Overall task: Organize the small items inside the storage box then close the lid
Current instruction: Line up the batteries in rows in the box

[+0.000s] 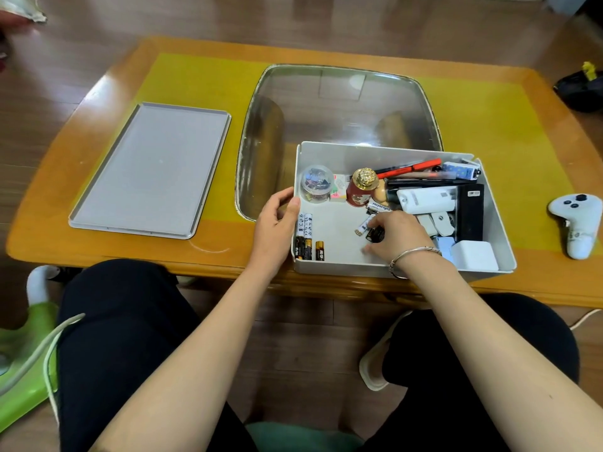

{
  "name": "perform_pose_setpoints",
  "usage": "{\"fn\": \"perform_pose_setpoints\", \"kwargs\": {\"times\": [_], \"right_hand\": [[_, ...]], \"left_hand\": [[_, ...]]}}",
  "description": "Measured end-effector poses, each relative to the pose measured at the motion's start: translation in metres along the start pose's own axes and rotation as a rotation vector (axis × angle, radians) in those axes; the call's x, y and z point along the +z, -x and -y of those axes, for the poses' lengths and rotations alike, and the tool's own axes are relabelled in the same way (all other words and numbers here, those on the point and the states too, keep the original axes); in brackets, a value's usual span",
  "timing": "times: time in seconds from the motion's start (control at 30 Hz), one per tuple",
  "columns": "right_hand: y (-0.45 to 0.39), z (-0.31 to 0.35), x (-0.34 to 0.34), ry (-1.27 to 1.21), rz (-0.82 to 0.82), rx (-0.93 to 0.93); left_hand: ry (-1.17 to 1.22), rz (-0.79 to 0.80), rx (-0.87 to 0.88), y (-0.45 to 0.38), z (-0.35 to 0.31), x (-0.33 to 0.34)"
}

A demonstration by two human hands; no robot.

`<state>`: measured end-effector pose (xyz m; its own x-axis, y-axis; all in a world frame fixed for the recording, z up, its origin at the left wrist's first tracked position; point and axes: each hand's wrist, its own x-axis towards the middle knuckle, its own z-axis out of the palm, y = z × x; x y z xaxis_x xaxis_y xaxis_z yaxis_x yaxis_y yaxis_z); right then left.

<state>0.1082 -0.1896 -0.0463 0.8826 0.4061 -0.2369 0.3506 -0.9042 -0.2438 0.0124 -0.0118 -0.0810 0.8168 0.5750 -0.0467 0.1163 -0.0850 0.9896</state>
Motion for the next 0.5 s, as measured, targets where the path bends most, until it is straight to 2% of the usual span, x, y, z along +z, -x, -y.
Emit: {"fn": "perform_pose_setpoints", "kwargs": {"times": [0.23,0.5], "right_hand": [[-0.004,0.006,0.002,-0.005,0.118,-0.048],[-0.017,0.018,0.01,0.145,0.098,-0.055]], "left_hand": [[0.0,-0.005,0.015,0.0,0.001,0.001],[-0.011,-0.001,0.02,-0.001,0.001,0.0]]}}
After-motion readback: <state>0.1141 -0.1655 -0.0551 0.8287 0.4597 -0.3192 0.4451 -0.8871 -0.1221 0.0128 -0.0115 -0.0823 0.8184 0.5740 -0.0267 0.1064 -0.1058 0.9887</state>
